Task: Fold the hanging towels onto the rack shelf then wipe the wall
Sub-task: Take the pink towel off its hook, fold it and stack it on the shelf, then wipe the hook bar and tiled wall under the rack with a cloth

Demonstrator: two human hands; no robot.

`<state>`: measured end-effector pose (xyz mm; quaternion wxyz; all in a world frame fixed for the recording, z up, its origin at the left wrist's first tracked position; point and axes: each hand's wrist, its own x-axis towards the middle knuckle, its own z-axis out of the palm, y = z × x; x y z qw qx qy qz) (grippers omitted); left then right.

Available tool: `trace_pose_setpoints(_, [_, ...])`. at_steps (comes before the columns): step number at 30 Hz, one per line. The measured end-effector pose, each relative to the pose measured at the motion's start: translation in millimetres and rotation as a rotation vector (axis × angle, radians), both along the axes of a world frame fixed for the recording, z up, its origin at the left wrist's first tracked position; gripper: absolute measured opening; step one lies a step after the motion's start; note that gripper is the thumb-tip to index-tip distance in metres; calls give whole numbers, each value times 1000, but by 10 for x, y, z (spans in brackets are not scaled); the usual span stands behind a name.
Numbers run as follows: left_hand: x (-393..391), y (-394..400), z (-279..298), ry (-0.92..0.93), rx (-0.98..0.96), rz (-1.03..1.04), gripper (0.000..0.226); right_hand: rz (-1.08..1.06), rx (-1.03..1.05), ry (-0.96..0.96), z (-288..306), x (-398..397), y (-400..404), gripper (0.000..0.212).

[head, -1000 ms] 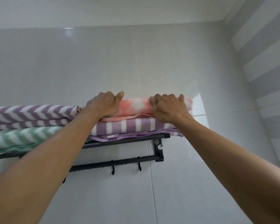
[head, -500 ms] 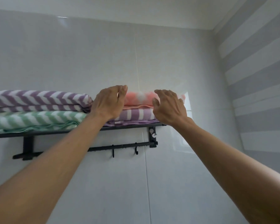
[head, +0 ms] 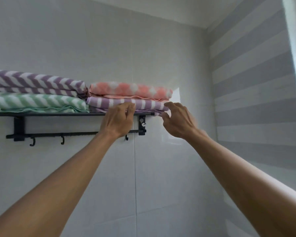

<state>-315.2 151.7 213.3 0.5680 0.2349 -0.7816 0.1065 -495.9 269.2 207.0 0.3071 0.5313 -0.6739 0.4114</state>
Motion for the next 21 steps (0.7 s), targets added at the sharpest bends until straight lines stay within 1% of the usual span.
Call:
trace_pose_setpoints(7, [-423,828,-250,13,83,-138,36,-68,75,-44,-241,-211,1054,45])
trace_pose_setpoints(11, [-793,1407,-539,22,204,-248,35,-87,130,-95,-488,-424,1735,44])
trace_pose_setpoints(13, [-943,1669,-724,23,265,-312,35,-82,132,-141,-622,-519,2016,42])
trace_pose_setpoints(14, [-1089,1956,-900,17,310,-349,35,-85,156,-181,-763,-645,2318,41])
trace_pose_setpoints(15, [-1133,2021,-991,18,345,-369,34,-78,158,-210,-836,-667,2388,40])
trace_pose_setpoints(21, [-1614,2763,-1884,-104,545,-399,31,-58,263,-466,-1692,-995,3307,32])
